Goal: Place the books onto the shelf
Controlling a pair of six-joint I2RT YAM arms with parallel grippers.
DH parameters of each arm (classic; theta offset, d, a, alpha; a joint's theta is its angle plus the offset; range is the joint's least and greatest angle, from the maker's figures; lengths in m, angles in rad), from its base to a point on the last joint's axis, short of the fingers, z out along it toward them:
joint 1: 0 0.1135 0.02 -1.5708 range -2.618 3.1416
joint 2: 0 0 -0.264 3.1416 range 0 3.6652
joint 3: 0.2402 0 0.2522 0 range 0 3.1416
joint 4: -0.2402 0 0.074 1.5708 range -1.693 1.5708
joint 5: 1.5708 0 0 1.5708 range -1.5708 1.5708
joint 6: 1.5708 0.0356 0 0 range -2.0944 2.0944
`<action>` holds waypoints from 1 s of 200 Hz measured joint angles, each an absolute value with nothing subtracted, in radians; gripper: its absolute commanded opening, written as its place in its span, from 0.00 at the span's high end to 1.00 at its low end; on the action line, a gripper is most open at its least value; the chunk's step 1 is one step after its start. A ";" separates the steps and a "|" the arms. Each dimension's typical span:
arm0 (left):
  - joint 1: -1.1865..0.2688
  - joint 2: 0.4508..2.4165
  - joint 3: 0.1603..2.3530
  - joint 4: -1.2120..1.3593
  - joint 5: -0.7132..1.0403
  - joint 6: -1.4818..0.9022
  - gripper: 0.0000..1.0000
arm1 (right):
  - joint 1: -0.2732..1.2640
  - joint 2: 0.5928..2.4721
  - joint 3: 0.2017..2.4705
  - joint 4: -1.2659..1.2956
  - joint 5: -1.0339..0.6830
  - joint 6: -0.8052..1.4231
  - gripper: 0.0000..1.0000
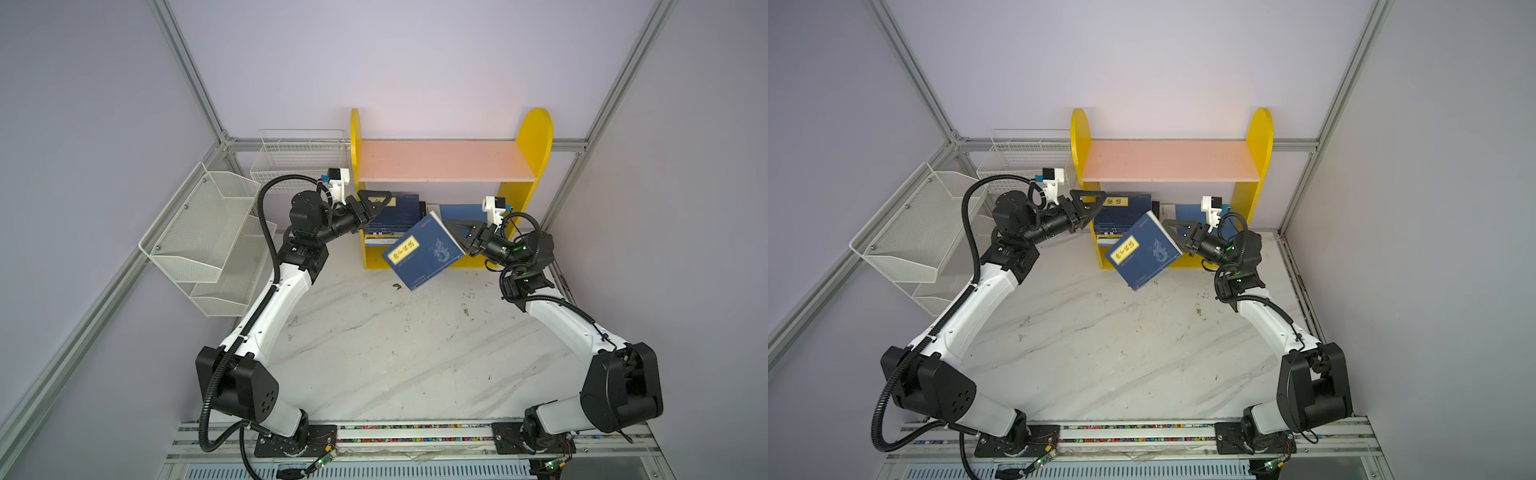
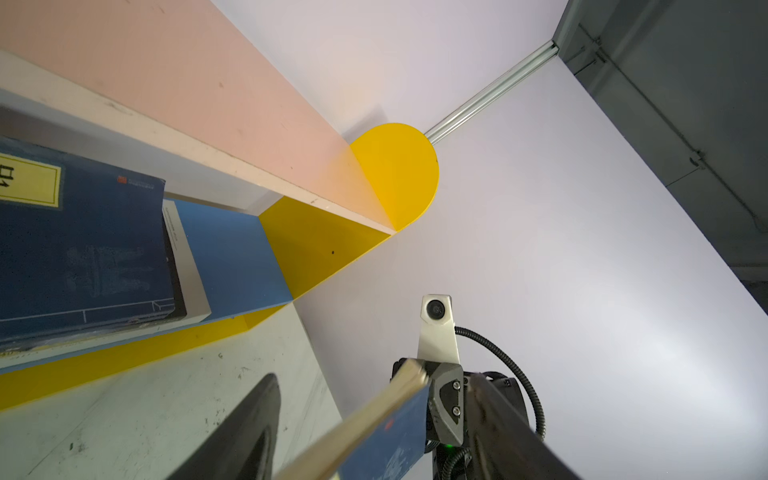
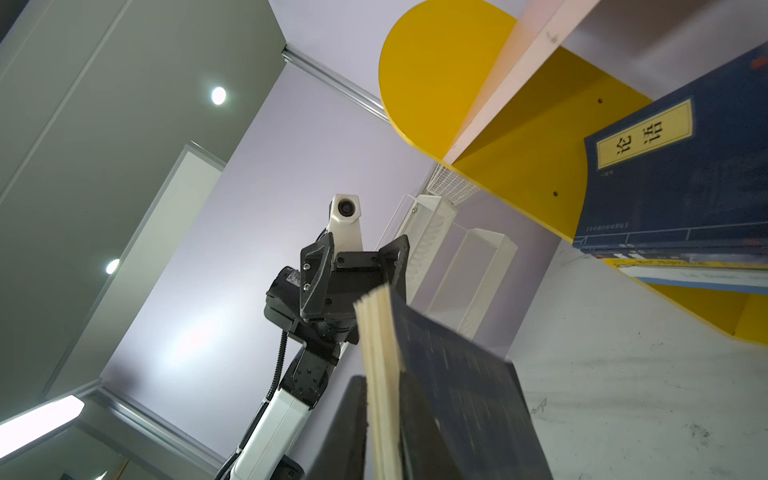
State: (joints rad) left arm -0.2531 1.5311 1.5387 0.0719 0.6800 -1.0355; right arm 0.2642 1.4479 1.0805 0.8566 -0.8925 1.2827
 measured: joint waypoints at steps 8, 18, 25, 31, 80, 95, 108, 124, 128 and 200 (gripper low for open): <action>-0.252 1.531 1.536 0.055 0.692 -1.020 0.30 | 0.264 1.448 1.081 0.857 -0.908 1.291 0.82; -0.251 1.529 1.525 0.033 0.703 -0.997 0.29 | 0.264 1.449 1.081 0.858 -0.921 1.298 0.83; -0.250 1.525 1.509 0.015 0.707 -0.977 0.29 | 0.264 1.452 1.083 0.858 -0.926 1.302 0.84; -0.250 1.520 1.492 -0.002 0.707 -0.962 0.29 | 0.264 1.454 1.084 0.855 -0.930 1.303 0.85; -0.250 1.466 1.276 -0.084 0.674 -0.911 0.29 | 0.263 1.461 1.124 0.568 -0.888 1.114 0.78; -0.256 1.460 1.213 -0.096 0.665 -0.900 0.29 | 0.264 1.462 1.139 0.461 -0.860 1.035 0.70; -0.272 1.460 1.171 -0.117 0.655 -0.885 0.29 | 0.264 1.465 1.166 0.319 -0.818 0.936 0.64; -0.307 1.460 1.133 -0.168 0.650 -0.866 0.29 | 0.264 1.470 1.202 0.141 -0.739 0.798 0.59; -0.318 1.460 1.124 -0.179 0.650 -0.862 0.29 | 0.265 1.470 1.207 0.099 -0.715 0.761 0.57; -0.449 1.460 0.896 -0.309 0.567 -0.935 0.28 | 0.354 1.456 0.910 -0.138 -0.509 0.505 0.41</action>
State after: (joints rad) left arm -0.4492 1.4601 0.8963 -0.3092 0.5667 -0.9352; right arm 0.3542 1.4559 0.9096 -0.1375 -0.5091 0.5049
